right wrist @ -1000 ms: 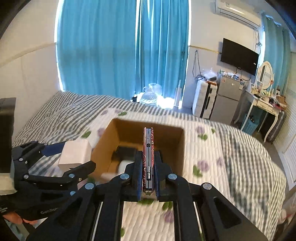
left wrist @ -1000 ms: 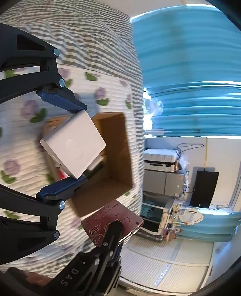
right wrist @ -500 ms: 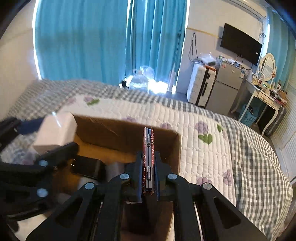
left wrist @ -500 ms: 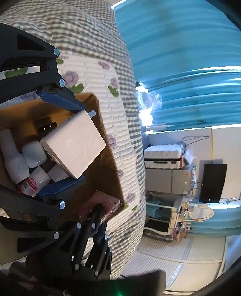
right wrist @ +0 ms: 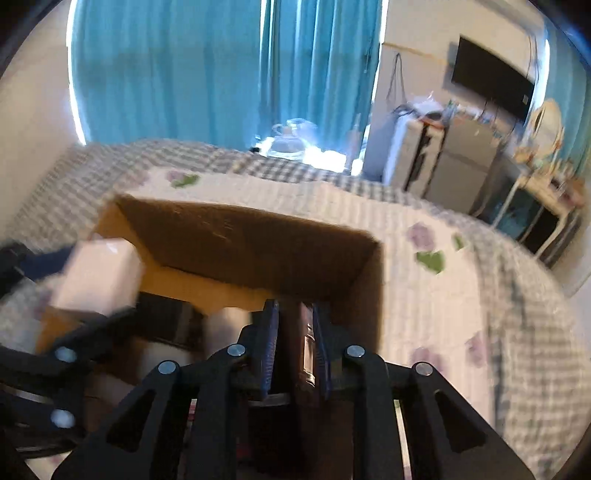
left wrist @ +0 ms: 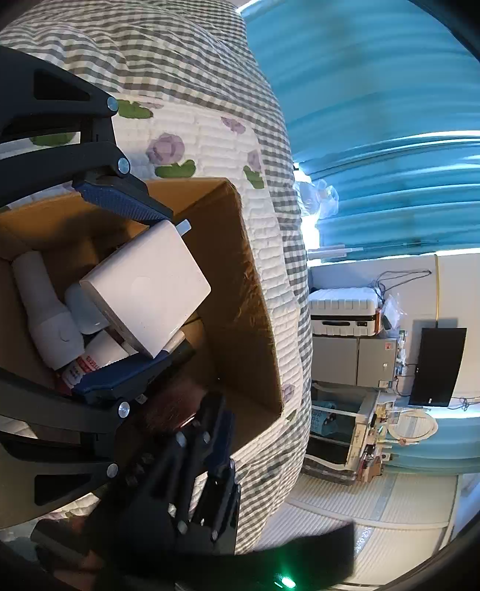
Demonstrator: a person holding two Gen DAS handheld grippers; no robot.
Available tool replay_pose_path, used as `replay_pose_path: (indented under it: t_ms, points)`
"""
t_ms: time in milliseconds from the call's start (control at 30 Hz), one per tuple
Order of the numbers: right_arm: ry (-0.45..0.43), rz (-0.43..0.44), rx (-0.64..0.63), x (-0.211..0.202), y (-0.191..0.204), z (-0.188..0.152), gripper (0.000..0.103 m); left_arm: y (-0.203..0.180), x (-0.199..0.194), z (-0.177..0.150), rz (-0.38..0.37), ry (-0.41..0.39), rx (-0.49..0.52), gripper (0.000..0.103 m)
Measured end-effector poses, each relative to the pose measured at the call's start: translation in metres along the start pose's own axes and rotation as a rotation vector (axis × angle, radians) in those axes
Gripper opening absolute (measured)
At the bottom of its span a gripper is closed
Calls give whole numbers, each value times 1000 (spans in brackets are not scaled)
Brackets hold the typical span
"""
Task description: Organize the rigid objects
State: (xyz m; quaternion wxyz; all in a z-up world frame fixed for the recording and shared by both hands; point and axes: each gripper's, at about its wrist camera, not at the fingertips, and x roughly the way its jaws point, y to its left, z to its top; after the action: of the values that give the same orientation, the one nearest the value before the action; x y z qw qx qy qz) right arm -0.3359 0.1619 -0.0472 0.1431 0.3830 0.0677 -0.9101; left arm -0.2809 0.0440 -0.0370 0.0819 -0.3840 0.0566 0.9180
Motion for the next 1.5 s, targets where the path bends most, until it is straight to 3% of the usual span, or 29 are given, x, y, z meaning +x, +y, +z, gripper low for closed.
replay_pose_path:
  t_ms: [167, 233, 300, 333, 567, 667, 833, 1067, 1300, 1500]
  points:
    - [-37, 30, 64, -28, -10, -1, 19, 0, -3, -3, -5, 19, -1, 71]
    - [-63, 26, 88, -43, -17, -4, 24, -3, 0, -1, -7, 30, 4, 71]
    - [-79, 10, 108, -53, -23, -5, 39, -6, 8, 6, -18, 48, -3, 71]
    - [-85, -1, 118, -57, -27, -6, 40, -7, 11, 8, -20, 54, -7, 71]
    - [-103, -12, 180, -62, -49, -10, 40, -20, 34, 27, -26, 65, -25, 73]
    - [-102, -11, 179, -59, -55, -14, 40, -26, 27, 31, -7, 13, 7, 85]
    - [-95, -16, 198, -60, -64, -21, 40, -23, 15, 37, 22, -19, 3, 85]
    - [-120, -43, 195, -101, -59, -21, 40, -13, -45, 40, 37, -78, -35, 85]
    - [-237, -83, 126, -199, -34, 1, 40, -20, -151, 53, 62, -247, -2, 85]
    - [-323, -109, 94, -271, -11, 4, 40, -20, -225, 35, 64, -367, -1, 85]
